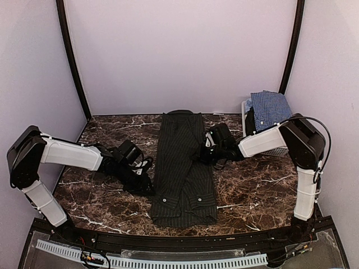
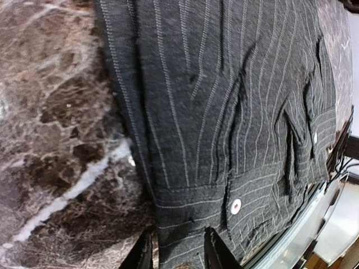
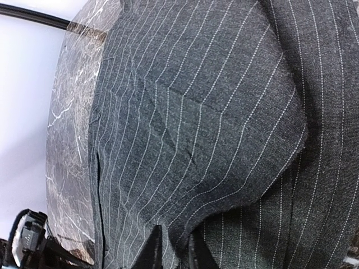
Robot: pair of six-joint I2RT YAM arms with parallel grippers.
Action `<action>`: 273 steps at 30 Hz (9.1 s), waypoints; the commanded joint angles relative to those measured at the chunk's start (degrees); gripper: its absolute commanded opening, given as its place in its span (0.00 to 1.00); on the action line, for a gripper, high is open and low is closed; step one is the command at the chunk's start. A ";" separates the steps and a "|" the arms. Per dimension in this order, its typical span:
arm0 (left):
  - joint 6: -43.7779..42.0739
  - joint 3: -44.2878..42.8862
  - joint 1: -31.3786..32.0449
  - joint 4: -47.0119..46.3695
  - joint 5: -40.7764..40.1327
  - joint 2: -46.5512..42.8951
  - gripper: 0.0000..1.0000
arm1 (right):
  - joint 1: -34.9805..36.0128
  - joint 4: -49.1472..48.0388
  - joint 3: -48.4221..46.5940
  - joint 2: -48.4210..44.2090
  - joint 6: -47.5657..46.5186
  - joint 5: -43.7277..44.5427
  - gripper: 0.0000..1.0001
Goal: Fold and stack the long sleeve shirts
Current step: Adjust the sleeve of the rectangle-folded shirt, then move the rectangle-folded shirt to the center of the board, then pick up the rectangle-folded shirt from the center of the board, then fold the rectangle-folded shirt at the center of the board.
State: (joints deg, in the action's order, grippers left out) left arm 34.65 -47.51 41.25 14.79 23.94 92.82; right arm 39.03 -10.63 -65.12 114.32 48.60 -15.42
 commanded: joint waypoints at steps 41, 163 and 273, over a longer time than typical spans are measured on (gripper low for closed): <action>-0.23 -2.88 3.83 6.82 2.77 -0.96 0.05 | 0.62 14.40 -0.71 -9.19 -10.02 10.69 0.30; 6.17 13.31 -11.89 -6.58 1.87 -14.88 0.34 | 23.42 10.35 19.05 -17.39 -7.07 -2.41 0.22; 32.22 0.00 -21.30 -44.29 11.85 17.16 0.00 | -4.28 -0.52 -8.97 10.24 -1.86 -8.19 0.00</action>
State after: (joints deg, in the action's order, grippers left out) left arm 67.90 -50.74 19.99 -28.05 36.38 111.74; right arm 34.28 -9.72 -78.52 126.69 46.61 -23.03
